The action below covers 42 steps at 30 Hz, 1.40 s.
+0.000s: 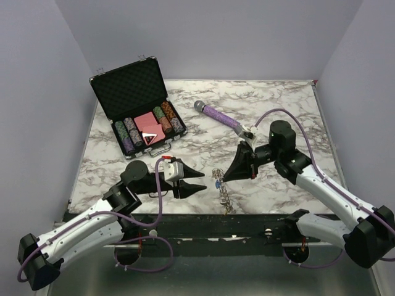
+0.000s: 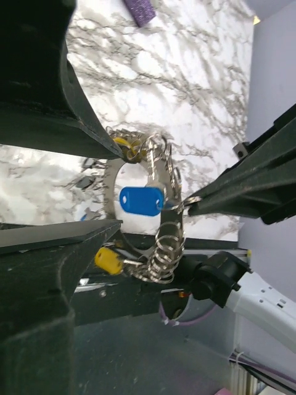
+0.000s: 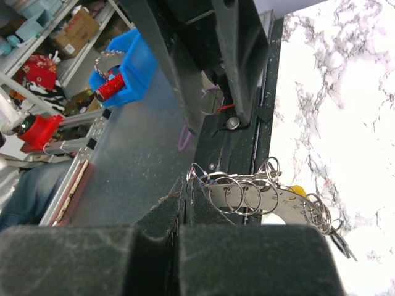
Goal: Put the keys on the keyring
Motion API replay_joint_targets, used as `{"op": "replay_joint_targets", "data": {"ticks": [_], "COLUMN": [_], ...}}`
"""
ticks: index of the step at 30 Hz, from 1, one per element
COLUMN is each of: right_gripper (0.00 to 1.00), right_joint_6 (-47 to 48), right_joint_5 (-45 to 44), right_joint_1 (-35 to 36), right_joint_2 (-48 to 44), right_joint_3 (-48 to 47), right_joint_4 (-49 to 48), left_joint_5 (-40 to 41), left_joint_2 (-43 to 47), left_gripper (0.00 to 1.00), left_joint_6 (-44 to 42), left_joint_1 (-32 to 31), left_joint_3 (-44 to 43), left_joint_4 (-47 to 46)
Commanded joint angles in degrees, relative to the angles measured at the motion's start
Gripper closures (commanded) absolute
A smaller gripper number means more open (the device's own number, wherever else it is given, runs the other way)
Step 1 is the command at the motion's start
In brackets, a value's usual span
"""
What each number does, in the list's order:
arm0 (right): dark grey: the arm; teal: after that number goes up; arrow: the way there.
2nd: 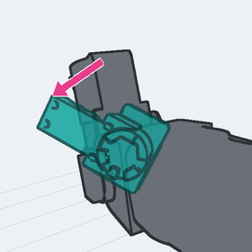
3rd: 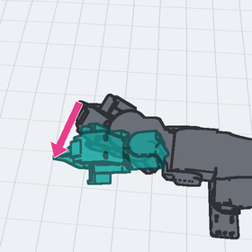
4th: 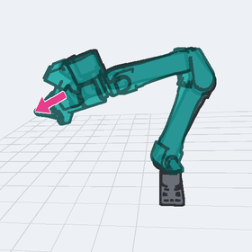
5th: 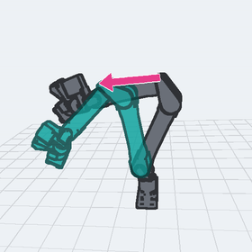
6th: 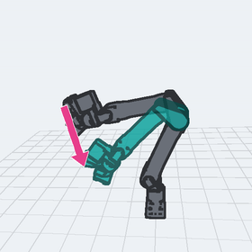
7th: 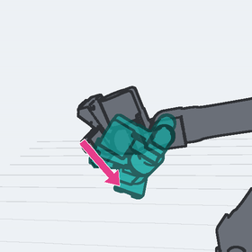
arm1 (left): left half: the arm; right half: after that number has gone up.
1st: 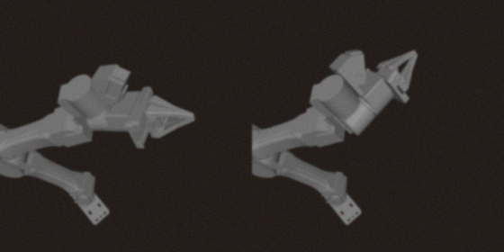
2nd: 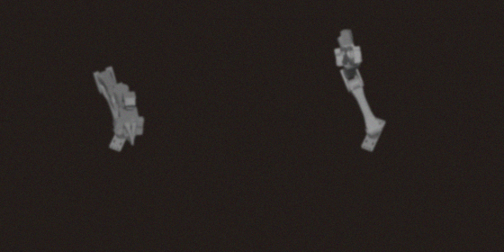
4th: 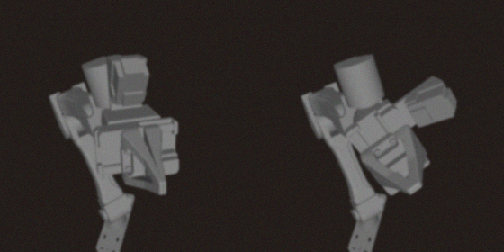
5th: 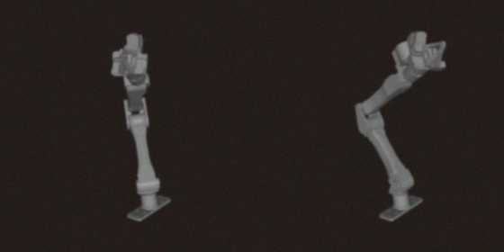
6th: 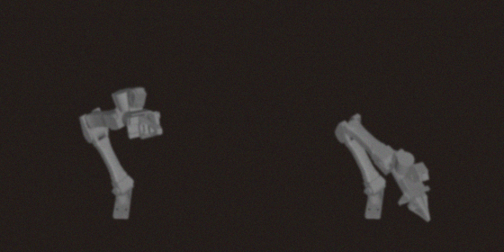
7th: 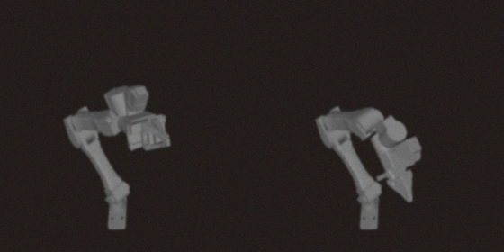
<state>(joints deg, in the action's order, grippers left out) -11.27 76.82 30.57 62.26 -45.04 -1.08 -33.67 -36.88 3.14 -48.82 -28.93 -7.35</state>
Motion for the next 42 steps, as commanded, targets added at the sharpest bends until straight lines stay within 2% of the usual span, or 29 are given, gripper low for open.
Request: {"op": "replay_joint_targets", "data": {"ticks": [1,7,10,15,23,34,42], "right_gripper": [1.00,1.00,1.00,1.00,1.00,1.00,1.00], "right_joint_6": [-11.2,-21.0,-23.1,-25.3,-26.5,-27.2,-27.5], "right_joint_5": [1.9,-0.4,-1.4,-2.6,-3.5,-4.4,-4.6], "right_joint_1": [-0.3,-1.5,-2.2,-3.6,-4.9,-5.4,-5.5], "right_joint_2": [-3.8,-5.5,-5.5,-5.8,-6.4,-6.1,-5.8], "right_joint_3": [4.8,10.8,11.5,11.9,13.0,13.4,13.4], "right_joint_4": [-19.5,-35.5,-38.4,-40.0,-40.8,-41.2,-41.1], "left_joint_5": [1.1,2.9,2.8,6.9,14.9,14.9,15.6], "left_joint_2": [-1.7,-5.6,-7.1,-7.0,-8.6,-11.5,-13.0], "left_gripper": [0.50,0.51,0.52,0.57,0.58,0.58,0.66], "left_joint_6": [1.6,-0.4,-0.9,-2.0,-5.3,-5.8,-7.1], "left_joint_1": [-1.4,-5.8,-7.7,-9.6,-11.4,-12.4,-12.8], "left_joint_3": [3.3,3.2,2.8,3.6,4.1,3.7,2.1], "left_joint_4": [-22.8,-27.0,-27.2,-26.0,-27.9,-30.4,-27.7]}}
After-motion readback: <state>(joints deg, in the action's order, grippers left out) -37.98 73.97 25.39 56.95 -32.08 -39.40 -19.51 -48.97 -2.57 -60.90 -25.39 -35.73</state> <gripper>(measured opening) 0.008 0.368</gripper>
